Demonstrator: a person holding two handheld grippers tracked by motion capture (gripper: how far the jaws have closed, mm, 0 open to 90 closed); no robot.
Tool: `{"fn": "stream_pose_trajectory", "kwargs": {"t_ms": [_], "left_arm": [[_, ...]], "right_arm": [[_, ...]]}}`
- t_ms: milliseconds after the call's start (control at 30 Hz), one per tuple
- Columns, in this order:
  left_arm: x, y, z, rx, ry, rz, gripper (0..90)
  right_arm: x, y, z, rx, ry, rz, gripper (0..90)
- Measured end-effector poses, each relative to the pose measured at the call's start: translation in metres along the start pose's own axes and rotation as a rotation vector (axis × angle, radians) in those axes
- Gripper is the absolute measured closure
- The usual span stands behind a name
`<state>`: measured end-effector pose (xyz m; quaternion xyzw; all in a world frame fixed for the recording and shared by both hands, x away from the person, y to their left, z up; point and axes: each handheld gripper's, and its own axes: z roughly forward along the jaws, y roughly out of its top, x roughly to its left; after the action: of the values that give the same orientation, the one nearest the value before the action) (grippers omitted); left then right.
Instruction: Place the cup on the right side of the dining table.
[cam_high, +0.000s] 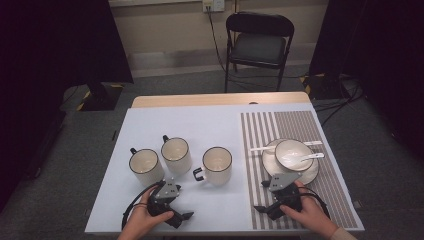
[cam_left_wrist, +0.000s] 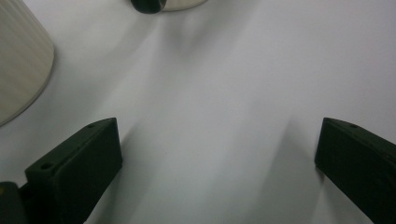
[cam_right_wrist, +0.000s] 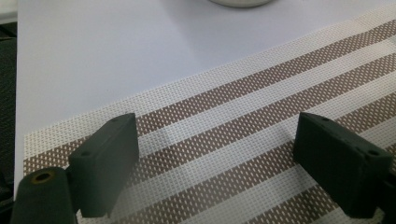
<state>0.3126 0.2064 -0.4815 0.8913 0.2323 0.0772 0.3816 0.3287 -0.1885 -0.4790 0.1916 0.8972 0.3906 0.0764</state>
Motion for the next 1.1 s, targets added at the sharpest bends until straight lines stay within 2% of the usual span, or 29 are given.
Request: {"fn": "stream_pose_trajectory", "kwargs": {"t_ms": [67,200,333,367,400,433,500,600,667,733,833,1100], "left_arm": [[-0.002,0.001,0.001,0.011,0.017,0.015,0.0],[-0.001,0.002,0.0,0.026,0.009,0.019,0.2],[-0.002,0.009,-0.001,0.078,0.025,0.015,2.3],[-0.002,0.009,-0.001,0.078,0.025,0.015,4.7],[-0.002,0.013,-0.002,0.101,0.046,-0.004,7.2],[-0.002,0.015,-0.003,0.106,0.049,-0.01,9.6],[-0.001,0.018,-0.004,0.124,0.052,-0.012,19.0],[-0.002,0.022,-0.004,0.151,0.072,-0.002,17.1],[-0.002,0.024,-0.004,0.164,0.069,-0.002,17.4],[-0.002,0.028,-0.004,0.179,0.067,-0.006,17.4],[0.0,0.034,-0.006,0.178,0.075,-0.022,17.5],[0.007,0.048,-0.004,0.192,0.084,-0.029,17.4]], "right_arm": [[0.0,0.0,0.0,0.001,0.0,0.0,13.3],[0.0,0.0,0.0,0.002,-0.001,0.0,13.3],[0.001,0.004,0.0,0.033,-0.005,0.001,13.3],[0.001,0.004,0.0,0.033,-0.005,0.001,13.3],[0.0,0.008,0.001,0.055,-0.005,0.004,13.6],[0.0,0.009,0.001,0.069,-0.004,0.003,13.6],[0.001,0.013,0.0,0.107,-0.004,0.002,13.7],[0.002,0.017,-0.001,0.141,-0.006,-0.011,13.7],[0.001,0.019,-0.003,0.156,-0.012,-0.018,13.6],[-0.002,0.022,-0.007,0.152,-0.016,-0.002,13.7],[-0.007,0.027,-0.011,0.16,-0.013,0.017,14.3],[-0.013,0.041,-0.01,0.17,-0.014,0.014,13.9]]}}
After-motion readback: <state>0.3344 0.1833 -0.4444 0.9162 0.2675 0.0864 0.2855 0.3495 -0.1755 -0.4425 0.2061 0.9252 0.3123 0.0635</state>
